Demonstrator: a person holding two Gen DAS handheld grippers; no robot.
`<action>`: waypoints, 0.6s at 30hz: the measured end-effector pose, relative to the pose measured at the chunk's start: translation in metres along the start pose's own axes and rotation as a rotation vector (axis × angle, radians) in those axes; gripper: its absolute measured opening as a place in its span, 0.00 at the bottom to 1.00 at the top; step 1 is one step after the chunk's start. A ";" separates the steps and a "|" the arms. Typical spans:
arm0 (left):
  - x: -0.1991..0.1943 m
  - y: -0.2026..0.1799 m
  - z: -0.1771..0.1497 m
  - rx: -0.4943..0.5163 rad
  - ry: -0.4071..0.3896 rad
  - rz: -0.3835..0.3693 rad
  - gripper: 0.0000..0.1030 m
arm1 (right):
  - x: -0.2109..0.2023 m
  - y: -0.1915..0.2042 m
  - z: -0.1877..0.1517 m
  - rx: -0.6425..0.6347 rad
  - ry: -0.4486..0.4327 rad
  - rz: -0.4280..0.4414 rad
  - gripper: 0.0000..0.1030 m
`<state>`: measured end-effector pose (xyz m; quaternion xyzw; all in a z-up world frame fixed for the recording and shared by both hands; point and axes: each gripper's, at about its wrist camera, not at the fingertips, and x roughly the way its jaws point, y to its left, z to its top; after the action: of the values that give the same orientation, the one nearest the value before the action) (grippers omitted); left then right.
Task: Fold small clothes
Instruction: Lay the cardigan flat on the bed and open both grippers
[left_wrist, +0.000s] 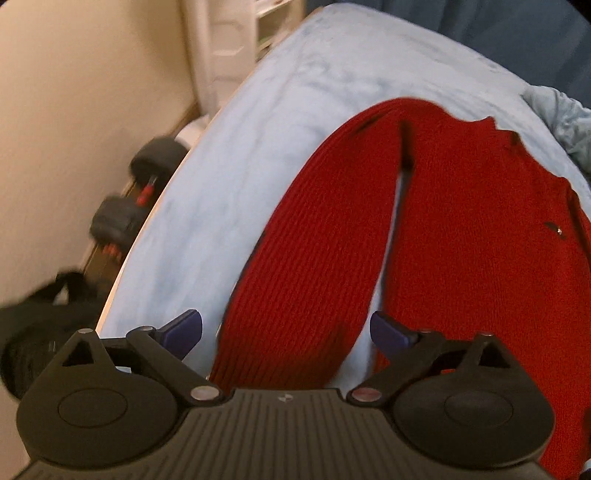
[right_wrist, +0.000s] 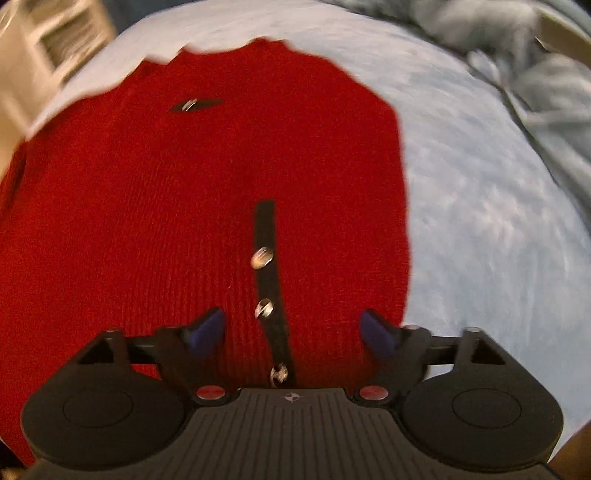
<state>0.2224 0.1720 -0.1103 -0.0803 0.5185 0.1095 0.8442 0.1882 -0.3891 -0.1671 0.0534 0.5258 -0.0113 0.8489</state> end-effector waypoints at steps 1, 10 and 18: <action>0.000 0.004 -0.003 -0.015 0.008 0.000 0.96 | 0.003 0.006 0.000 -0.066 -0.002 -0.031 0.54; -0.018 0.014 -0.016 -0.048 0.012 0.029 0.96 | -0.034 -0.079 0.102 -0.025 -0.227 -0.573 0.13; -0.011 0.024 -0.021 -0.135 0.032 0.047 0.96 | -0.077 -0.078 0.091 0.127 -0.293 -0.392 0.61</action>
<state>0.1934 0.1890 -0.1100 -0.1268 0.5252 0.1625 0.8257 0.2290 -0.4787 -0.0639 0.0015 0.3954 -0.2165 0.8926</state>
